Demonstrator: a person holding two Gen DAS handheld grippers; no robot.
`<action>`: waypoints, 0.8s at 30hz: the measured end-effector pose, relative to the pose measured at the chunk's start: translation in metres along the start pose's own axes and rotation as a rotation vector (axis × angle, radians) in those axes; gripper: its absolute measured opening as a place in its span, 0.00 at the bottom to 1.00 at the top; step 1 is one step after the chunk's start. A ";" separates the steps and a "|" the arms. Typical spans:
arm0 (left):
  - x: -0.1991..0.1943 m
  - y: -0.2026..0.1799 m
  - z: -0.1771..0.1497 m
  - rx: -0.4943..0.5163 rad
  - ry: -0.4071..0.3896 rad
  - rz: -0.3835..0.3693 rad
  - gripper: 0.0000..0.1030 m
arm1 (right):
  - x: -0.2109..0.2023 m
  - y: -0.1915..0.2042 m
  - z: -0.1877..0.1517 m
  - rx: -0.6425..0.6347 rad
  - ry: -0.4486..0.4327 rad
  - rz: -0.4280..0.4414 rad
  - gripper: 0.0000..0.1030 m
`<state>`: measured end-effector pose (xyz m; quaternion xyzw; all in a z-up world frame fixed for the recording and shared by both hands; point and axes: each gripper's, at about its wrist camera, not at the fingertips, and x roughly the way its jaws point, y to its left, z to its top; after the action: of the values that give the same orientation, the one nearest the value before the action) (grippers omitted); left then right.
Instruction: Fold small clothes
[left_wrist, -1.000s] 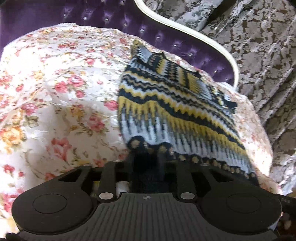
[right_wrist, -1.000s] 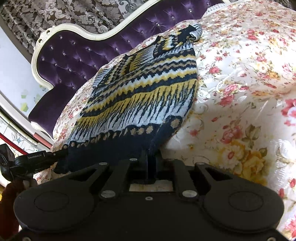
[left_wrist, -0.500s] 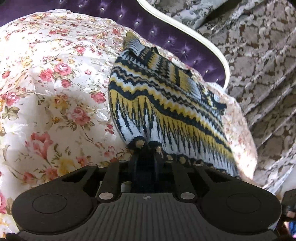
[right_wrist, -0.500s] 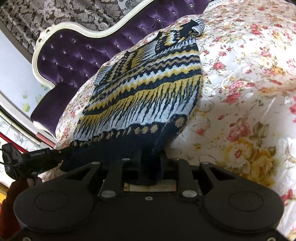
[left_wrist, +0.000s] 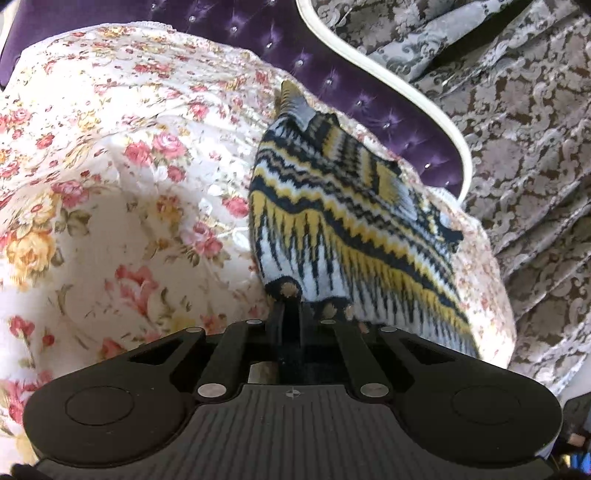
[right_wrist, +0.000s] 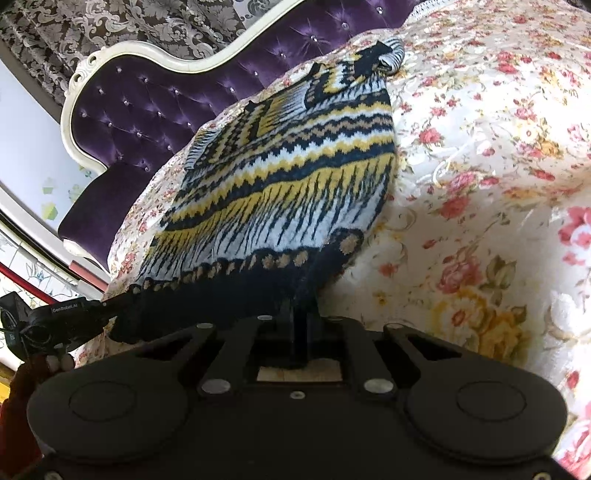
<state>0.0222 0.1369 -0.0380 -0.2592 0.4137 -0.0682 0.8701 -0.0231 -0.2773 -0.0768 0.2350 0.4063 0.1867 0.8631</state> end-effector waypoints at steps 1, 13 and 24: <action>0.001 0.000 0.000 -0.002 0.004 0.004 0.09 | 0.000 -0.001 0.000 0.004 0.001 0.002 0.13; 0.007 -0.023 -0.002 0.145 0.043 0.066 0.09 | 0.001 -0.003 0.000 0.030 0.005 0.033 0.19; -0.023 -0.010 0.023 -0.031 -0.059 -0.139 0.05 | -0.018 0.006 0.028 0.043 -0.071 0.130 0.13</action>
<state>0.0256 0.1446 -0.0056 -0.3028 0.3699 -0.1143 0.8709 -0.0122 -0.2888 -0.0466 0.2859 0.3631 0.2251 0.8578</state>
